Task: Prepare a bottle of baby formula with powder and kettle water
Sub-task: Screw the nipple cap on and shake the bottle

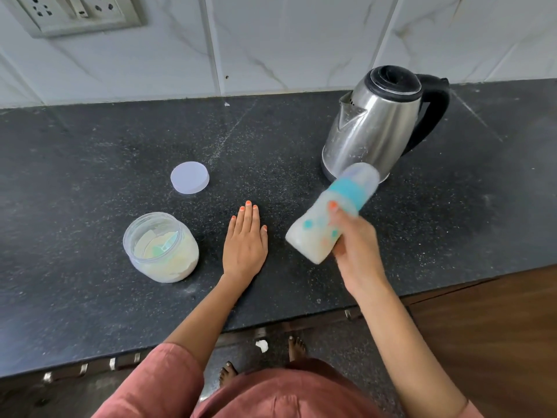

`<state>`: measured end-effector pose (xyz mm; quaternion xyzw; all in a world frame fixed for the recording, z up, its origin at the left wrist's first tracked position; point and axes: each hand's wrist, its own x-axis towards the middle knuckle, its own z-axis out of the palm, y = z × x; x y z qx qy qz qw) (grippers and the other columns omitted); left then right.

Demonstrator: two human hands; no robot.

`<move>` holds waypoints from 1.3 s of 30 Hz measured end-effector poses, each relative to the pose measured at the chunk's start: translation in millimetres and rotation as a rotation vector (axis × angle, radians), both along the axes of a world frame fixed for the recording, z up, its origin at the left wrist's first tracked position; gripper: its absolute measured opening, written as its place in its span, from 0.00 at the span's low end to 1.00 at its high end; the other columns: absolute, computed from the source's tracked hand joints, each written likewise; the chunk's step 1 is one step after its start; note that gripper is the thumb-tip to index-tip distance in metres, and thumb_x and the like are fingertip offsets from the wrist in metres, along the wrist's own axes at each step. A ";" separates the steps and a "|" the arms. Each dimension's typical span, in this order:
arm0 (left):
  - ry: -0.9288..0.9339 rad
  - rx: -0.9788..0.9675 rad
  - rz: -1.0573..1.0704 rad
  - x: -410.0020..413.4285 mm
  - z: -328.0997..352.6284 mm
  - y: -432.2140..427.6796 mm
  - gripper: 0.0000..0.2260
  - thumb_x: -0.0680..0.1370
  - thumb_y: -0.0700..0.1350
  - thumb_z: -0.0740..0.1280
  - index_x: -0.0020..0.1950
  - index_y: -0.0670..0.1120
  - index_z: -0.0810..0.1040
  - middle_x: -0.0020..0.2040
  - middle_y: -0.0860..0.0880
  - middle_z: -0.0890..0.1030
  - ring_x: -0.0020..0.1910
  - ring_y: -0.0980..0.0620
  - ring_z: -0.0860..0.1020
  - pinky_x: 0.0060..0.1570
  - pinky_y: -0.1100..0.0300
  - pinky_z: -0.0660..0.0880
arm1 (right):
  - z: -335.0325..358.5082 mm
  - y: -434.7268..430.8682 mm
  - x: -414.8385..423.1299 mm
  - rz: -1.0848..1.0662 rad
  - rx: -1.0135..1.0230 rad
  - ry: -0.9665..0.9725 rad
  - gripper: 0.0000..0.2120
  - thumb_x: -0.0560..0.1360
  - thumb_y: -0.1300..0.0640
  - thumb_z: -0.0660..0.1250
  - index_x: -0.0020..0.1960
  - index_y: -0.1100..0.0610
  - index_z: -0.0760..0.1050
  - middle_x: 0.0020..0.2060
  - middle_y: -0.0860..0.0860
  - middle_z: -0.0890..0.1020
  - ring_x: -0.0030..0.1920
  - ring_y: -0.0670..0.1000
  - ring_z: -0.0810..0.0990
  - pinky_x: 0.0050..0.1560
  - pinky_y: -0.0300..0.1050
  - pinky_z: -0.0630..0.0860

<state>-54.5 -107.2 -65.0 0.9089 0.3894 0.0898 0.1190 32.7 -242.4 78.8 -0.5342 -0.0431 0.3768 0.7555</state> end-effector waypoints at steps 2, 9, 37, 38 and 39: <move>0.001 0.006 -0.002 0.0 0.6 -0.4 0.32 0.76 0.54 0.34 0.75 0.40 0.53 0.76 0.43 0.54 0.75 0.47 0.53 0.72 0.55 0.45 | 3.5 5.7 8.6 -0.157 0.109 0.099 0.04 0.75 0.57 0.64 0.49 0.52 0.75 0.43 0.46 0.83 0.44 0.43 0.82 0.45 0.39 0.80; 0.015 -0.013 0.001 -0.1 0.1 0.1 0.23 0.82 0.49 0.46 0.75 0.40 0.50 0.76 0.43 0.51 0.76 0.47 0.50 0.73 0.55 0.43 | -0.1 -1.5 -4.6 0.196 -0.115 -0.208 0.08 0.63 0.56 0.71 0.43 0.53 0.78 0.36 0.45 0.83 0.41 0.44 0.81 0.48 0.45 0.78; 0.006 -0.018 -0.002 -0.1 1.3 -0.8 0.23 0.82 0.50 0.45 0.75 0.40 0.51 0.76 0.43 0.53 0.76 0.47 0.51 0.73 0.54 0.46 | 3.6 6.6 5.1 -0.111 0.080 0.028 0.06 0.74 0.59 0.64 0.50 0.52 0.75 0.45 0.46 0.82 0.43 0.42 0.82 0.47 0.41 0.80; 0.004 -0.020 0.001 -0.3 1.5 -0.4 0.24 0.82 0.51 0.43 0.75 0.40 0.52 0.76 0.43 0.53 0.76 0.47 0.51 0.73 0.54 0.46 | 2.0 4.8 -0.8 -0.017 0.009 -0.042 0.05 0.73 0.60 0.66 0.48 0.52 0.75 0.42 0.46 0.82 0.42 0.42 0.82 0.48 0.43 0.79; 0.003 -0.017 0.002 -0.7 1.5 -0.1 0.26 0.81 0.52 0.41 0.75 0.40 0.52 0.76 0.43 0.53 0.76 0.47 0.51 0.73 0.54 0.46 | 0.3 2.1 -7.1 0.108 -0.067 -0.124 0.05 0.71 0.61 0.67 0.45 0.52 0.76 0.40 0.46 0.83 0.41 0.43 0.82 0.48 0.45 0.79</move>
